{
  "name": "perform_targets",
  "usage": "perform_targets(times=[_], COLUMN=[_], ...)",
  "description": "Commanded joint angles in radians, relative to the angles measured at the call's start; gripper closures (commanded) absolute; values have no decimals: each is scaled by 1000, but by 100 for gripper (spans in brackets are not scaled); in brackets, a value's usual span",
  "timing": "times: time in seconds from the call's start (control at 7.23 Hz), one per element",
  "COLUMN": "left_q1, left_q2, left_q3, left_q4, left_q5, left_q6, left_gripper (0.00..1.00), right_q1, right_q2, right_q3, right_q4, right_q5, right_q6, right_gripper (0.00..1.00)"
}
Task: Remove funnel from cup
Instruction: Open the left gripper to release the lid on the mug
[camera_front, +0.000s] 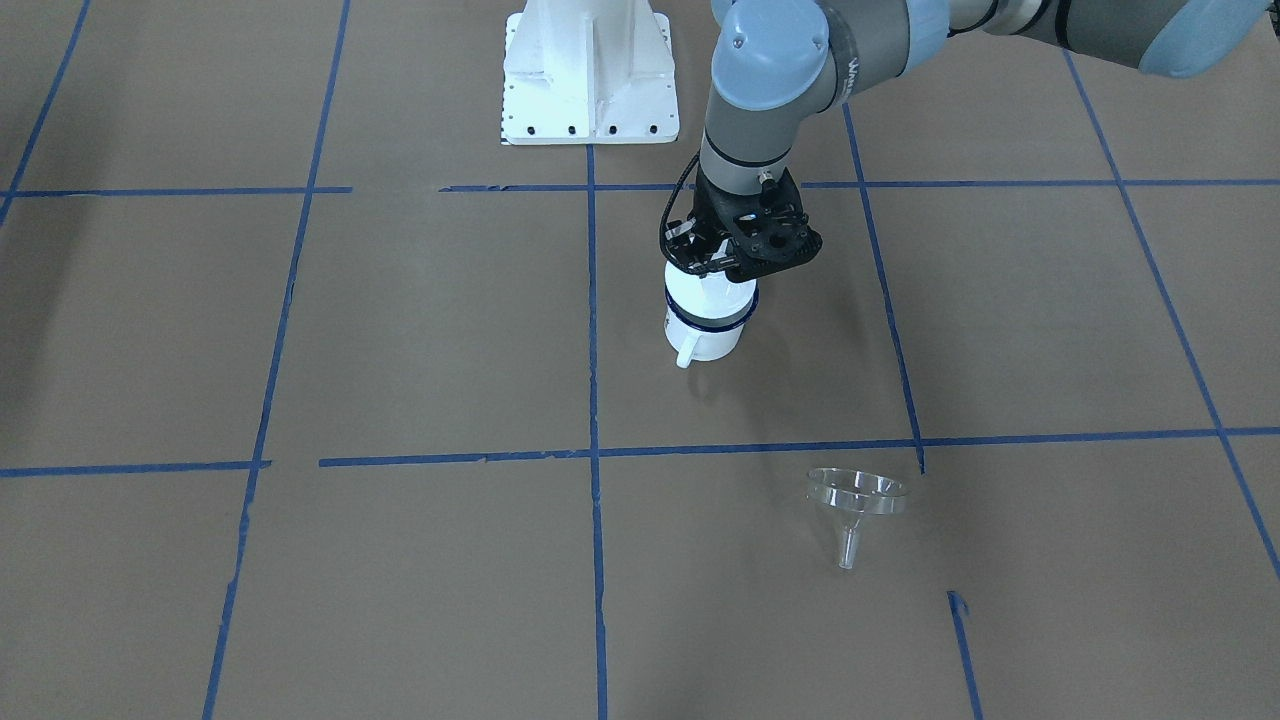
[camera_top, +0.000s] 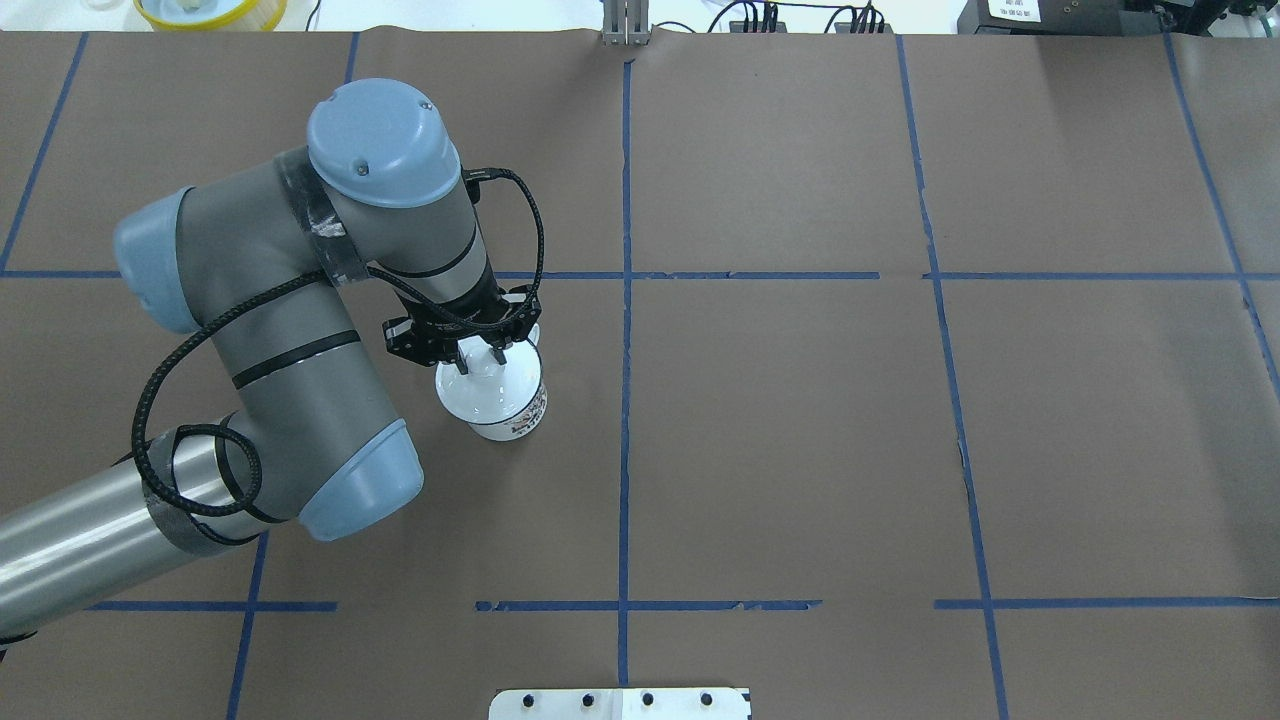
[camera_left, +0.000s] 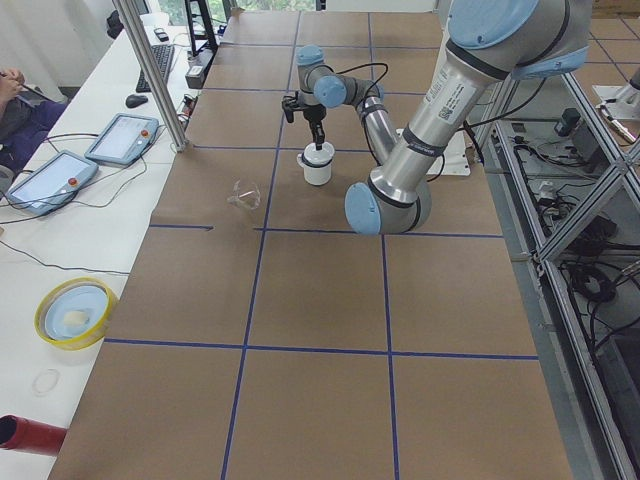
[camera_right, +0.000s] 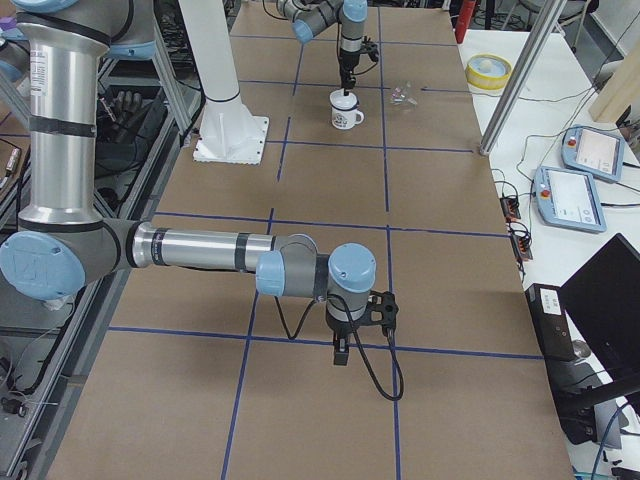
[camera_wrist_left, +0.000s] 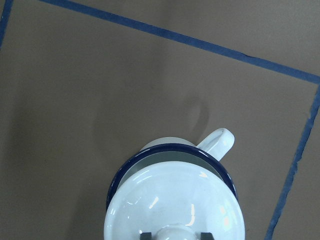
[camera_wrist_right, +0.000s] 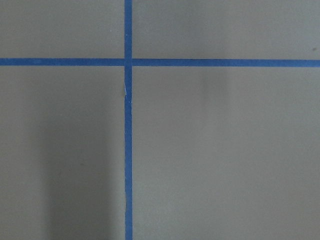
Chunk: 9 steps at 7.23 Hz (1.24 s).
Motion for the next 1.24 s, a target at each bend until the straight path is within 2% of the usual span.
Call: perform_targets(times=[0.0, 1.11], left_q1=[-2, -2], left_q2=[-1, 11], left_q3=[0, 11], left_q4=[0, -32], left_q5=[0, 0], left_q6=[-1, -1], left_gripper=[100, 100], right_q1=[0, 0], right_q2=[0, 0], right_q3=[0, 0], right_q4=[0, 0], right_q5=[0, 0], right_q6=[0, 0], right_gripper=[0, 0])
